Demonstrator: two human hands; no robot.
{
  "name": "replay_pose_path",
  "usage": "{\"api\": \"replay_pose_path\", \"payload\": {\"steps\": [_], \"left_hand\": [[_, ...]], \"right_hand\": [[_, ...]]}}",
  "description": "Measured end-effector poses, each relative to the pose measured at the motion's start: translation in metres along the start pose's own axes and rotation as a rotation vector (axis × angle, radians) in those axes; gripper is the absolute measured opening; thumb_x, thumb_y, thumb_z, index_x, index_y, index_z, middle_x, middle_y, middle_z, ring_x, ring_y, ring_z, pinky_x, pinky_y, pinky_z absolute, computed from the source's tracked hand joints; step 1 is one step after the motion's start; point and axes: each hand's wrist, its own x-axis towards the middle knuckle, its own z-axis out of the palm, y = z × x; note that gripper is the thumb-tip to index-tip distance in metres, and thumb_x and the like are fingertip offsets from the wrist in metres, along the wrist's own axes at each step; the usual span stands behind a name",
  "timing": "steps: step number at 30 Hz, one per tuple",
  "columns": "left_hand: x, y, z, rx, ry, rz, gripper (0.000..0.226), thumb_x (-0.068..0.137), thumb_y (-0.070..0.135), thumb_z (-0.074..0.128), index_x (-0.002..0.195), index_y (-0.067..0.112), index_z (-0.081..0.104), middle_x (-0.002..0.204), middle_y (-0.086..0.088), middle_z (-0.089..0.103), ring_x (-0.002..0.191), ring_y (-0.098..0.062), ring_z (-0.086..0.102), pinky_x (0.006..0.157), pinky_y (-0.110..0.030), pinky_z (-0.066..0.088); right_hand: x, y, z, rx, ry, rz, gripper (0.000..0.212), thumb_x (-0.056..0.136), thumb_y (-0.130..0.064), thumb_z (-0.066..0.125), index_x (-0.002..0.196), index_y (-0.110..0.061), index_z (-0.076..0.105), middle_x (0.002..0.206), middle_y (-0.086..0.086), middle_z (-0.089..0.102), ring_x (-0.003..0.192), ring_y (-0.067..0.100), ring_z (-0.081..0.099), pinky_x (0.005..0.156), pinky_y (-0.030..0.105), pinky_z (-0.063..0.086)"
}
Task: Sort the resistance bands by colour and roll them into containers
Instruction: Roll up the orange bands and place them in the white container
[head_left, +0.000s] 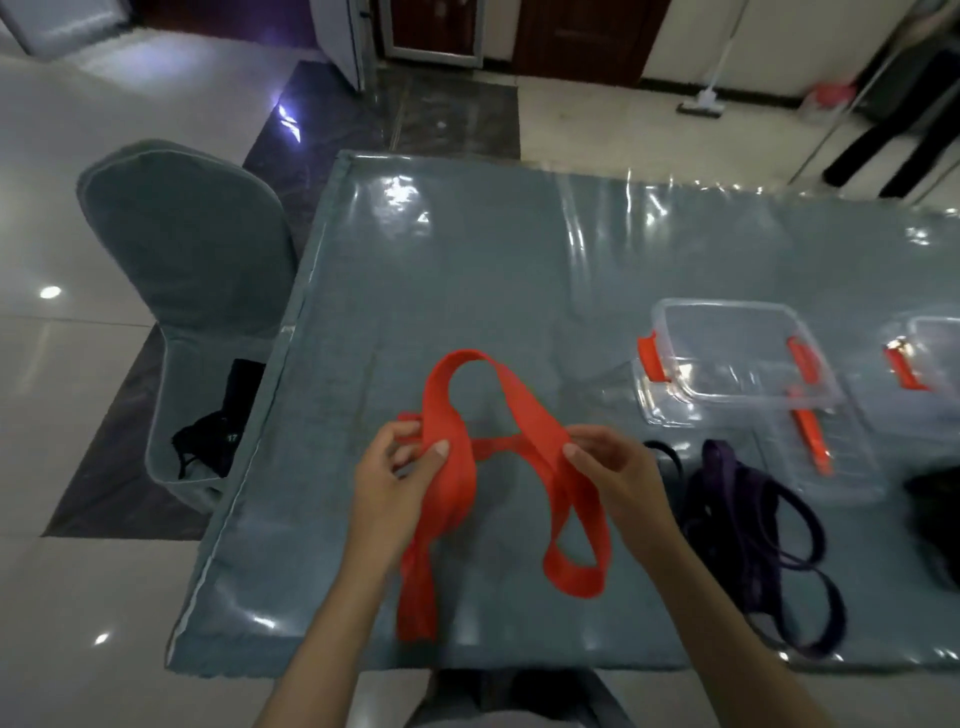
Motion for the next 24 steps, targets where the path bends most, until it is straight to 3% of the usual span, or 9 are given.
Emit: {"api": "replay_pose_path", "payload": {"steps": [4, 7, 10, 13, 16, 19, 22, 24], "left_hand": [[-0.018, 0.02, 0.051, -0.083, -0.087, 0.017, 0.02, 0.088, 0.006, 0.08, 0.098, 0.022, 0.073, 0.09, -0.005, 0.079, 0.084, -0.02, 0.071, 0.081, -0.036, 0.059], [-0.039, 0.038, 0.095, -0.11, -0.248, -0.031, 0.014, 0.09, 0.004, 0.075, 0.099, 0.014, 0.074, 0.081, 0.001, 0.077, 0.07, -0.012, 0.071, 0.062, -0.024, 0.058], [-0.059, 0.054, 0.14, -0.138, -0.448, -0.093, 0.02, 0.09, -0.001, 0.073, 0.107, 0.01, 0.074, 0.088, -0.005, 0.077, 0.072, -0.013, 0.072, 0.06, -0.025, 0.059], [-0.083, 0.067, 0.192, -0.172, -0.622, -0.117, 0.041, 0.077, 0.0, 0.071, 0.117, 0.008, 0.071, 0.099, -0.007, 0.079, 0.079, -0.013, 0.074, 0.066, -0.025, 0.061], [-0.114, 0.079, 0.251, -0.218, -0.721, -0.12, 0.055, 0.075, -0.004, 0.073, 0.129, 0.006, 0.067, 0.11, -0.008, 0.079, 0.088, -0.014, 0.076, 0.07, -0.025, 0.061], [-0.148, 0.088, 0.312, -0.26, -0.769, -0.123, 0.049, 0.086, -0.006, 0.061, 0.134, 0.005, 0.064, 0.115, -0.011, 0.078, 0.091, -0.015, 0.077, 0.071, -0.025, 0.062], [-0.182, 0.085, 0.37, -0.273, -0.775, -0.117, 0.041, 0.091, -0.01, 0.059, 0.129, 0.005, 0.062, 0.107, -0.014, 0.079, 0.083, -0.017, 0.077, 0.067, -0.026, 0.062], [-0.205, 0.077, 0.407, -0.273, -0.765, -0.106, 0.033, 0.088, -0.007, 0.064, 0.116, 0.009, 0.058, 0.098, -0.014, 0.078, 0.074, -0.018, 0.075, 0.062, -0.027, 0.061]], "right_hand": [[-0.043, -0.017, -0.037, 0.258, 0.169, 0.019, 0.016, 0.087, -0.008, 0.075, 0.103, -0.006, 0.076, 0.091, 0.008, 0.077, 0.082, 0.016, 0.069, 0.074, 0.027, 0.056], [-0.062, -0.029, -0.071, 0.403, 0.287, 0.036, 0.031, 0.08, -0.02, 0.085, 0.106, -0.006, 0.075, 0.097, 0.017, 0.073, 0.083, 0.024, 0.068, 0.074, 0.032, 0.057], [-0.077, -0.045, -0.109, 0.499, 0.397, 0.005, 0.049, 0.063, -0.039, 0.097, 0.099, -0.013, 0.077, 0.095, 0.016, 0.072, 0.077, 0.022, 0.069, 0.066, 0.03, 0.058], [-0.096, -0.063, -0.154, 0.598, 0.432, -0.05, 0.029, 0.072, -0.02, 0.085, 0.098, -0.013, 0.074, 0.1, 0.019, 0.073, 0.086, 0.027, 0.072, 0.072, 0.035, 0.062], [-0.115, -0.074, -0.21, 0.575, 0.526, -0.092, 0.034, 0.074, -0.009, 0.083, 0.103, -0.019, 0.069, 0.096, 0.012, 0.071, 0.08, 0.026, 0.065, 0.068, 0.034, 0.059], [-0.136, -0.078, -0.27, 0.516, 0.595, -0.139, 0.029, 0.079, -0.007, 0.083, 0.101, -0.018, 0.066, 0.101, 0.012, 0.069, 0.091, 0.03, 0.06, 0.079, 0.045, 0.05], [-0.157, -0.075, -0.33, 0.474, 0.628, -0.161, 0.015, 0.09, -0.003, 0.075, 0.096, -0.016, 0.069, 0.1, 0.011, 0.069, 0.092, 0.027, 0.061, 0.076, 0.041, 0.05], [-0.171, -0.07, -0.369, 0.448, 0.645, -0.171, 0.015, 0.092, -0.003, 0.071, 0.091, -0.018, 0.071, 0.097, 0.008, 0.07, 0.088, 0.024, 0.062, 0.072, 0.038, 0.051]]}}
